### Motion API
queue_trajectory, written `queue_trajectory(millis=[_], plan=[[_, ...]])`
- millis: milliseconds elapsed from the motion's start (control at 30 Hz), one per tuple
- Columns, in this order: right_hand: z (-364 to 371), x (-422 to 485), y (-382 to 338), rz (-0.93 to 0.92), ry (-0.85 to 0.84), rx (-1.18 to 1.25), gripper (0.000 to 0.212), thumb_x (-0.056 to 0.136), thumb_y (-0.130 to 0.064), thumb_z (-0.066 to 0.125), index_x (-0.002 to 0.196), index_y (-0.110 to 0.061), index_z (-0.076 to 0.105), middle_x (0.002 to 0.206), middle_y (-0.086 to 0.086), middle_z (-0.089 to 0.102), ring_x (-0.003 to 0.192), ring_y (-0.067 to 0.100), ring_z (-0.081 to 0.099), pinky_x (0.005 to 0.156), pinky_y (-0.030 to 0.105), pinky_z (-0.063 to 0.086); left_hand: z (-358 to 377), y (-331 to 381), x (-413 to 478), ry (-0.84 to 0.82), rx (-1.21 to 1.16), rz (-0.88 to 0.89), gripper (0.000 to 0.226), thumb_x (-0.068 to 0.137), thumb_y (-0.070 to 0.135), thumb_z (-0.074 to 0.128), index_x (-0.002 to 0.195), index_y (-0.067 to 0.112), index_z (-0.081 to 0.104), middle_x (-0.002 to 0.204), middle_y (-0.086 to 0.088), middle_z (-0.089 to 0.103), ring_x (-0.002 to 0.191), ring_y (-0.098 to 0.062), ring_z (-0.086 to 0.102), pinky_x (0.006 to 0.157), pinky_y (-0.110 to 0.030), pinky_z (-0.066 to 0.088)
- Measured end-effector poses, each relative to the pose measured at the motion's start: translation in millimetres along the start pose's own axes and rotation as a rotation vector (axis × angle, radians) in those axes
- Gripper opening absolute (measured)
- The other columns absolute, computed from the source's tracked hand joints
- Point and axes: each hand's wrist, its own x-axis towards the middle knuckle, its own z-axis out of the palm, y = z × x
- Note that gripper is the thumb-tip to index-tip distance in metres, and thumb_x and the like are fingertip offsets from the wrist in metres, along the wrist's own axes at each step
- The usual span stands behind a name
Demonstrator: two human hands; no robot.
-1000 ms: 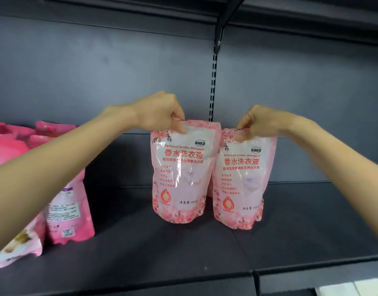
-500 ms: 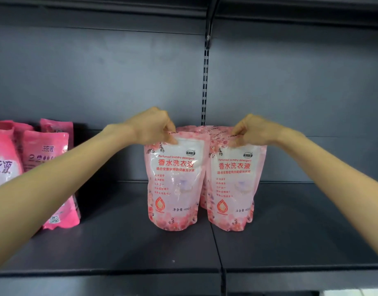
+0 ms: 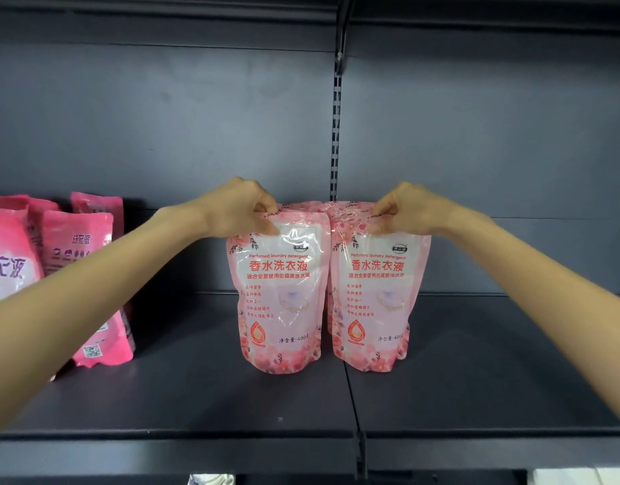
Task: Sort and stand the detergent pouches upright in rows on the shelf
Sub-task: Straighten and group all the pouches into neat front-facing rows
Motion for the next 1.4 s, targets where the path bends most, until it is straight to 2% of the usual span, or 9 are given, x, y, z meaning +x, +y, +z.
queue_trajectory(millis=[133,367,467,567,700,833,1000,1267,1400], plan=[[-0.4,-2.6,1.2,-0.008,-0.005,-0.003,0.026,0.085,-0.023,0.068,0.105,-0.007,0.069,0.120,0.004,0.064,0.110,0.018,0.056,0.088,0.028,0.043,2.6,2.7,-2.3,0.011,-0.037,-0.013,0.015,0.084,0.021,0.066,0.078,0.008,0.065,0.070,-0.003,0.061,0.062,-0.014,0.050,0.064,-0.027,0.043],[2.3,-11.7,-2.2,-0.023,0.026,-0.006,0.038,0.083,-0.028,0.069,0.116,-0.010,0.064,0.123,0.001,0.060,0.115,0.018,0.053,0.092,0.026,0.040,8.5,5.6,-7.4,0.104,0.027,-0.078,0.021,0.085,0.037,0.063,0.087,0.017,0.066,0.079,0.002,0.065,0.078,-0.021,0.060,0.069,-0.031,0.048],[4.9,-17.2,-7.3,-0.038,0.074,-0.081,0.028,0.085,-0.032,0.066,0.108,-0.016,0.067,0.112,-0.001,0.065,0.106,0.017,0.057,0.093,0.038,0.047,12.9,9.4,-15.3,0.177,0.117,-0.099,0.025,0.087,0.041,0.059,0.104,0.023,0.065,0.097,0.002,0.067,0.090,-0.021,0.060,0.071,-0.029,0.043],[11.1,-26.2,-14.0,-0.051,0.171,-0.170,0.034,0.088,-0.042,0.059,0.116,-0.023,0.062,0.117,-0.006,0.063,0.110,0.017,0.057,0.087,0.035,0.045,15.8,13.1,-25.5,0.259,0.201,-0.092,0.034,0.090,0.041,0.054,0.118,0.023,0.058,0.116,0.003,0.063,0.104,-0.024,0.058,0.077,-0.032,0.042],[28.5,-41.1,-20.2,-0.151,0.313,-0.326,0.053,0.093,-0.052,0.041,0.138,-0.024,0.040,0.140,-0.003,0.047,0.125,0.019,0.046,0.098,0.037,0.037,25.6,8.5,-41.4,0.347,0.321,-0.047,0.048,0.094,0.042,0.044,0.135,0.019,0.044,0.138,0.002,0.048,0.121,-0.023,0.047,0.094,-0.038,0.040],[49.3,-52.3,-19.8,-0.131,0.259,-0.484,0.073,0.089,-0.065,0.016,0.150,-0.026,0.009,0.158,-0.001,0.010,0.145,0.018,0.011,0.115,0.045,0.010,38.9,-0.2,-66.8,0.337,0.477,-0.096,0.065,0.090,0.053,0.024,0.137,0.013,0.043,0.140,-0.008,0.046,0.122,-0.029,0.050,0.101,-0.046,0.037],[71.3,-67.8,-18.1,-0.142,0.334,-0.574,0.074,0.090,-0.063,0.015,0.144,-0.016,0.033,0.148,0.012,0.035,0.135,0.030,0.037,0.104,0.061,0.032,52.2,-11.8,-100.3,0.271,0.530,-0.213,0.071,0.092,0.057,0.014,0.138,0.011,0.043,0.140,-0.010,0.047,0.124,-0.030,0.049,0.102,-0.052,0.037],[99.7,-85.3,-48.7,-0.141,0.371,-0.587,0.072,0.095,-0.059,0.010,0.137,-0.014,0.046,0.140,0.009,0.048,0.126,0.026,0.049,0.101,0.054,0.036,50.8,-35.2,-135.7,0.255,0.588,-0.289,0.070,0.091,0.055,0.017,0.135,0.011,0.047,0.139,-0.010,0.048,0.126,-0.030,0.048,0.104,-0.050,0.031],[120.6,-82.2,-72.9,-0.139,0.345,-0.583,0.067,0.094,-0.059,0.017,0.138,-0.017,0.046,0.142,0.008,0.046,0.127,0.025,0.048,0.107,0.047,0.022,40.7,-51.6,-152.4,0.253,0.604,-0.279,0.069,0.091,0.056,0.017,0.133,0.013,0.050,0.138,-0.008,0.050,0.126,-0.028,0.048,0.103,-0.049,0.028]])
